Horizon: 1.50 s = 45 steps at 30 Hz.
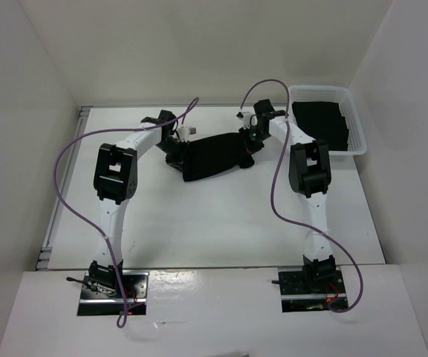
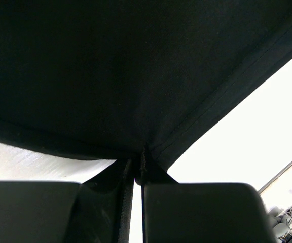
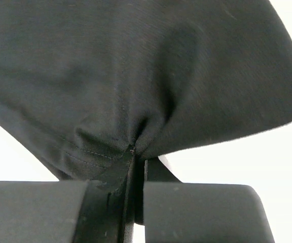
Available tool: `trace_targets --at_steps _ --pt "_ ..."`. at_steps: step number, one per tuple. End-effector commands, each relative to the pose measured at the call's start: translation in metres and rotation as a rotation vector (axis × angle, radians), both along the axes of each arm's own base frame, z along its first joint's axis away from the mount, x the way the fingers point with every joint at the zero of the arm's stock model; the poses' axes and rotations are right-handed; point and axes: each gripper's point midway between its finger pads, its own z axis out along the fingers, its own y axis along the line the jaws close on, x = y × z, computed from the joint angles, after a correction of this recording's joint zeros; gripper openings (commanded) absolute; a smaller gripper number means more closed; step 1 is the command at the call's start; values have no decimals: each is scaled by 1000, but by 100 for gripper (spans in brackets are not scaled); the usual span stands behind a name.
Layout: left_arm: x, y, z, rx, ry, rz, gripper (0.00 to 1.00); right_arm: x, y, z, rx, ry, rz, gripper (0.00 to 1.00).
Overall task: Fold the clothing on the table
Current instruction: Fold the skirt
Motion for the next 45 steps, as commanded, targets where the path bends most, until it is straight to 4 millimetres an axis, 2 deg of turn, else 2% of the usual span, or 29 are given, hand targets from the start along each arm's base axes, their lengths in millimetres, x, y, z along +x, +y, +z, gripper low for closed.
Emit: trace_targets --at_steps 1,4,7,10,14,21,26,27,28,30,31,32,33,35,40,45 --pt "-7 0 -1 25 -5 -40 10 21 -29 18 -173 -113 -52 0" --pt "-6 0 3 23 -14 -40 10 24 -35 27 -202 -139 -70 0" --pt "-6 0 3 23 -14 -40 10 22 -36 24 -208 -134 -61 0" --pt "-6 0 3 23 -14 -40 10 17 -33 23 -191 -120 -51 13" --pt "-6 0 3 23 -14 -40 10 11 -33 16 -188 -102 -35 39" --pt "-5 0 7 20 -23 -40 10 7 -31 14 -176 -95 -18 52" --pt "-7 0 9 20 -23 -40 10 3 -32 10 -183 -79 -8 56" --pt "-7 0 9 20 -23 -40 10 4 -37 10 -184 -78 -19 56" --pt "-7 0 9 20 -23 -40 10 5 -37 15 -182 -87 -20 57" --pt "-9 2 6 31 -16 -38 10 0 -45 7 -190 -66 -22 57" --pt "-9 2 6 31 -16 -38 10 5 -50 14 -186 -88 -34 57" --pt "-9 2 6 31 -16 -38 10 4 -57 10 -196 -78 -47 57" --pt "-9 2 6 31 -16 -38 10 5 -57 17 -194 -91 -49 57" --pt "-9 2 6 31 -16 -38 10 4 -69 13 -208 -85 -73 57" --pt "-9 2 8 31 -16 -38 10 3 -84 12 -227 -88 -102 57" --pt "-9 2 8 31 -16 -38 10 3 -80 17 -207 -95 -96 58"
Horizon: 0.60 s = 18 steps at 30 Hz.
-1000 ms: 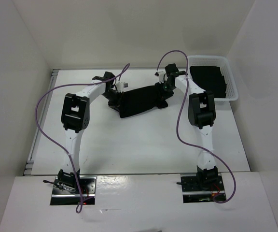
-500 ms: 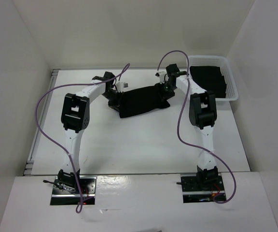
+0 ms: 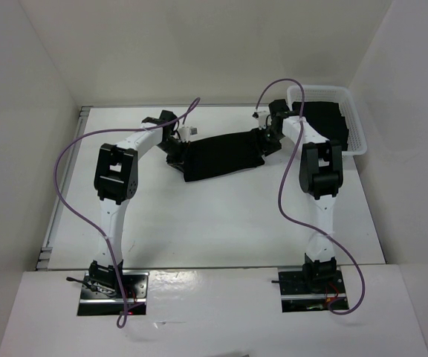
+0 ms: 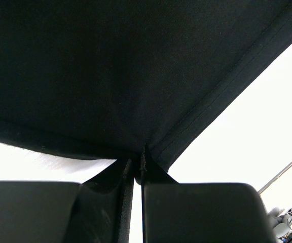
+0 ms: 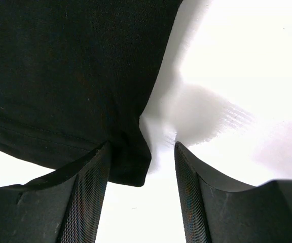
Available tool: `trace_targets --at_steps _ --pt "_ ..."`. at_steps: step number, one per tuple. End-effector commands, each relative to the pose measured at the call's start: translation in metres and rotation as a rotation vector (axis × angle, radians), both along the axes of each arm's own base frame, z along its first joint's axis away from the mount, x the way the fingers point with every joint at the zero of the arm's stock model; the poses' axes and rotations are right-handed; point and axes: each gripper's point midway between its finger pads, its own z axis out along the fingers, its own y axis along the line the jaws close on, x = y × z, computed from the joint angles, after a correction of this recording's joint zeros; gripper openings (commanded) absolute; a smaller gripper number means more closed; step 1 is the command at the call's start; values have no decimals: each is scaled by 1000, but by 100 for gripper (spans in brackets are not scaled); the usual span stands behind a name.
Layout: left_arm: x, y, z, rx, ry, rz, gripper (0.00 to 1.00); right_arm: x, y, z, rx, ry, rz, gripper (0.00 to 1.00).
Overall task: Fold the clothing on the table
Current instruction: Fold the skirt
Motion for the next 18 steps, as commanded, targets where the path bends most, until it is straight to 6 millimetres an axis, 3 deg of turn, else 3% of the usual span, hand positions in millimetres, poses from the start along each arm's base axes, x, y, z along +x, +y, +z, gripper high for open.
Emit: trace_targets --at_steps 1,18 --pt "-8 5 8 30 -13 -31 10 0 -4 15 -8 -35 4 58" --pt "-9 1 7 31 -18 -48 10 -8 12 10 81 8 33 58"
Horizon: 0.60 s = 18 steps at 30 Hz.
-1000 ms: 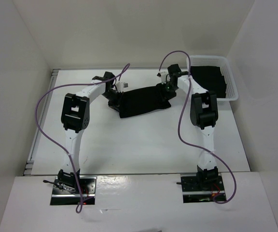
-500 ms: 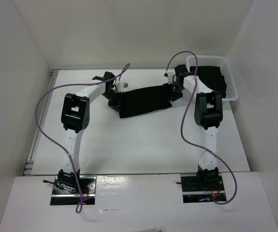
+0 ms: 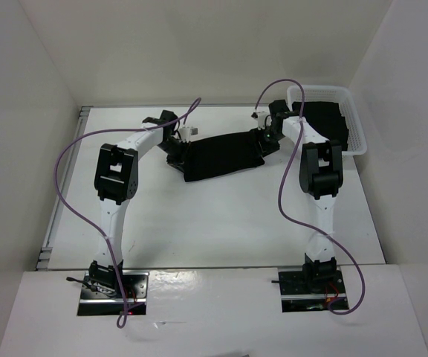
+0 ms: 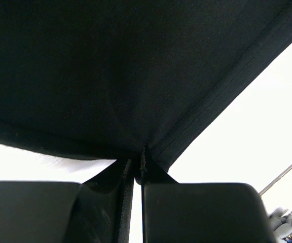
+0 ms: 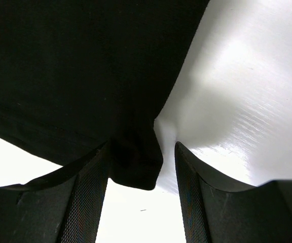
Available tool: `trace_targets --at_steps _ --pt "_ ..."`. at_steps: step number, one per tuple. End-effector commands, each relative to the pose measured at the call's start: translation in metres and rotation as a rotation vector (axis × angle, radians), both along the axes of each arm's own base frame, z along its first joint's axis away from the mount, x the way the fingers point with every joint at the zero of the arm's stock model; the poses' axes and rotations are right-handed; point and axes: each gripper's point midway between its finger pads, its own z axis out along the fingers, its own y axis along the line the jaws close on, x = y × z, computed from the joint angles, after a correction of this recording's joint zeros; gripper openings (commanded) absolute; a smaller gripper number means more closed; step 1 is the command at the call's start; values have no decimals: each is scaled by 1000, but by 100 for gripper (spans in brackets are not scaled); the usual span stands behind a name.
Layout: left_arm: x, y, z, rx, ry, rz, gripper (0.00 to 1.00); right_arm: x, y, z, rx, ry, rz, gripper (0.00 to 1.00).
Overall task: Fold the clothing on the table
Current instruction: Fold the skirt
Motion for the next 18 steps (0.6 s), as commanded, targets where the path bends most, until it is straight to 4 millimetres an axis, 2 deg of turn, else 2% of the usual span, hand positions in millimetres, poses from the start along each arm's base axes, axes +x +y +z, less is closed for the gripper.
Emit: trace_targets --at_steps 1,5,6,14,15,18 --pt "-9 2 7 23 -11 -40 10 -4 2 9 27 -3 7 58" --pt "-9 2 7 23 -11 -40 10 -3 9 12 39 -10 21 58" --pt "-9 2 7 23 -11 -40 10 -4 6 7 25 -3 15 58" --pt "-11 3 7 26 -3 -40 10 -8 21 6 6 -5 45 57" --pt "-11 3 7 26 -3 -40 10 -6 17 5 -19 -9 35 57" --pt "-11 3 7 26 -3 -40 10 -10 28 0 -32 -2 58 57"
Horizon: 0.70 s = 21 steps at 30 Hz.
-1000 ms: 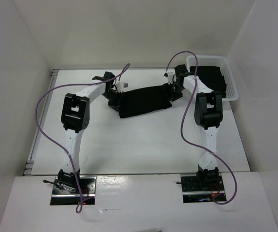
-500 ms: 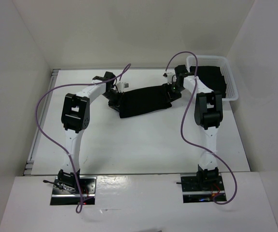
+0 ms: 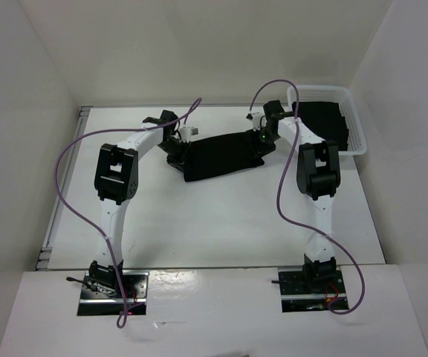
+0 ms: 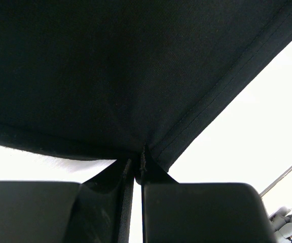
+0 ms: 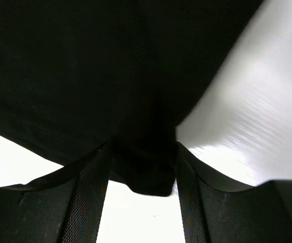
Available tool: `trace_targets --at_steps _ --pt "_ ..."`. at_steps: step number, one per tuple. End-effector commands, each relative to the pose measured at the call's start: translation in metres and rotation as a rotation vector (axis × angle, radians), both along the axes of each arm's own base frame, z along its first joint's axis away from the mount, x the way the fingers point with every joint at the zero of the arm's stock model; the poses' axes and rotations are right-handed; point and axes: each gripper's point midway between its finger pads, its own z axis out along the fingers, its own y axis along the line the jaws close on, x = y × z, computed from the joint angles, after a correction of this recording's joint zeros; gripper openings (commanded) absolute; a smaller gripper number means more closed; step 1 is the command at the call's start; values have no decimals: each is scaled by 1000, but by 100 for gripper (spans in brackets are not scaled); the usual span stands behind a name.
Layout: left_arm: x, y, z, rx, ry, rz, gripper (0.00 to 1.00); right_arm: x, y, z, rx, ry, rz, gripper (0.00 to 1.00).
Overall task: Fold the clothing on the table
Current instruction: Fold the skirt
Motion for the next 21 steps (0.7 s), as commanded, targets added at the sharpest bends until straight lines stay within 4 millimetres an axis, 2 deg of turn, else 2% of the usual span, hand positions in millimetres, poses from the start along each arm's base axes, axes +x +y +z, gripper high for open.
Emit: trace_targets --at_steps 1,6,11,13,17,21 --pt "-11 3 7 25 6 -25 10 -8 19 0 -32 -4 40 57" --pt "-11 3 7 25 6 -25 10 -13 34 -1 -53 -7 63 56" --pt "-11 3 7 25 6 -25 10 -13 28 -9 -86 -8 60 56" --pt "-11 3 7 25 6 -25 10 -10 27 0 -92 -27 55 56" --pt "-11 3 7 25 6 -25 10 -9 25 1 -99 -39 51 56" --pt "-11 3 7 25 6 -25 10 -8 14 2 -108 -39 27 56"
